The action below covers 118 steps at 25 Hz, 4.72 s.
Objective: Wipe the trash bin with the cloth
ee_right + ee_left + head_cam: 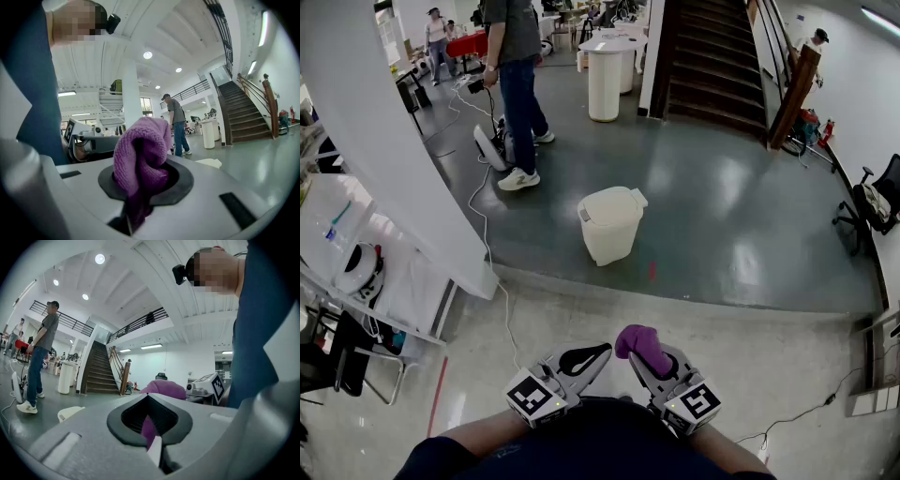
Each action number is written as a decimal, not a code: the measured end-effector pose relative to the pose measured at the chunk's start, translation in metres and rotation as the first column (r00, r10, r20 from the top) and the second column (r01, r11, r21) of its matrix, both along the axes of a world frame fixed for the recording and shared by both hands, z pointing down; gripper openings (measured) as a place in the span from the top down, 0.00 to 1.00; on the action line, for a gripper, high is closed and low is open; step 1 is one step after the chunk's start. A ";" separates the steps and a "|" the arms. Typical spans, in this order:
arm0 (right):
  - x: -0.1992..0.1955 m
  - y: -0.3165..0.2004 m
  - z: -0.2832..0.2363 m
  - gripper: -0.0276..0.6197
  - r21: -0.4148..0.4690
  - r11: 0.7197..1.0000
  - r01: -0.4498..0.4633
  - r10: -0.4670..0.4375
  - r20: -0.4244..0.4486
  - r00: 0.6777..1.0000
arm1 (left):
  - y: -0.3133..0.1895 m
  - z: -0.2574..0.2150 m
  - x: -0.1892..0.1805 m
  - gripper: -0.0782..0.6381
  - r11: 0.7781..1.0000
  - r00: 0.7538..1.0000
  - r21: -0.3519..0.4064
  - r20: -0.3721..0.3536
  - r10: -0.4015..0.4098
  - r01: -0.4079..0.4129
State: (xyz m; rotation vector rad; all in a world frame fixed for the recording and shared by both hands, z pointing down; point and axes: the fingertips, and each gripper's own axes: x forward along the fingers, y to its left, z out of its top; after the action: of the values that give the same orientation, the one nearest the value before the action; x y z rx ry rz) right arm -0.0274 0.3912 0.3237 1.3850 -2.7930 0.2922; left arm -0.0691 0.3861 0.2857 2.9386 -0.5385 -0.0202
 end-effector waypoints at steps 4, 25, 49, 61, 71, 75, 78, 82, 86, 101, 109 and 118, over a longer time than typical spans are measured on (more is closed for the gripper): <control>0.000 0.005 0.001 0.84 -0.001 1.000 0.001 -0.001 0.002 1.000 | 0.008 0.007 0.000 0.90 1.000 1.000 0.004 0.004 0.011 -0.011; 0.027 -0.002 -0.003 0.84 0.013 0.999 0.037 -0.038 0.039 0.999 | 0.002 0.001 0.020 0.89 0.999 0.999 0.016 0.020 -0.051 0.051; 0.080 -0.131 0.022 0.84 -0.006 1.000 -0.023 0.023 -0.029 0.999 | -0.135 0.011 0.049 0.90 0.996 0.998 0.058 0.005 -0.067 0.066; 0.045 -0.309 0.026 0.84 -0.063 0.990 -0.125 0.122 -0.058 0.991 | -0.322 0.021 0.009 0.89 1.000 1.000 0.030 -0.011 0.005 -0.005; 0.048 -0.385 0.037 0.84 -0.091 0.988 -0.123 0.117 -0.072 0.991 | -0.398 0.032 0.015 0.90 1.000 1.000 0.014 -0.009 -0.007 0.007; 0.063 -0.406 0.046 0.84 -0.106 0.990 -0.098 0.090 -0.077 0.993 | -0.414 0.037 0.028 0.89 0.999 0.999 -0.009 0.003 -0.041 0.041; 0.080 -0.425 0.051 0.84 -0.118 0.990 -0.080 0.071 -0.080 0.994 | -0.428 0.035 0.043 0.90 0.998 0.998 -0.004 0.021 -0.059 0.059; 0.094 -0.453 0.063 0.84 -0.127 0.991 -0.047 0.036 -0.091 0.995 | -0.449 0.051 0.054 0.90 0.995 0.995 -0.006 0.019 -0.095 0.095; 0.110 -0.487 0.075 0.84 -0.127 0.992 -0.024 0.010 -0.107 0.994 | -0.474 0.076 0.064 0.90 0.989 0.989 -0.044 0.042 -0.138 0.140; 0.114 -0.602 0.169 0.84 -0.187 0.982 0.005 -0.042 -0.193 0.980 | -0.555 0.155 0.082 0.90 0.978 0.976 -0.054 0.090 -0.197 0.202; 0.114 -0.650 0.208 0.84 -0.204 0.979 0.003 -0.056 -0.253 0.966 | -0.584 0.169 0.082 0.90 0.972 0.971 -0.059 0.091 -0.223 0.229; 0.132 -0.712 0.285 0.84 -0.247 0.968 -0.051 -0.049 -0.381 0.923 | -0.608 0.192 0.086 0.90 0.967 0.971 -0.091 0.067 -0.230 0.236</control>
State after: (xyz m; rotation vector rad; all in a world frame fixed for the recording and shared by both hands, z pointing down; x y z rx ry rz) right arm 0.1050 -0.3208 0.6090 1.2295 -2.3429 0.3227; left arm 0.0169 -0.2217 0.4773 2.7707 -0.8653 0.0595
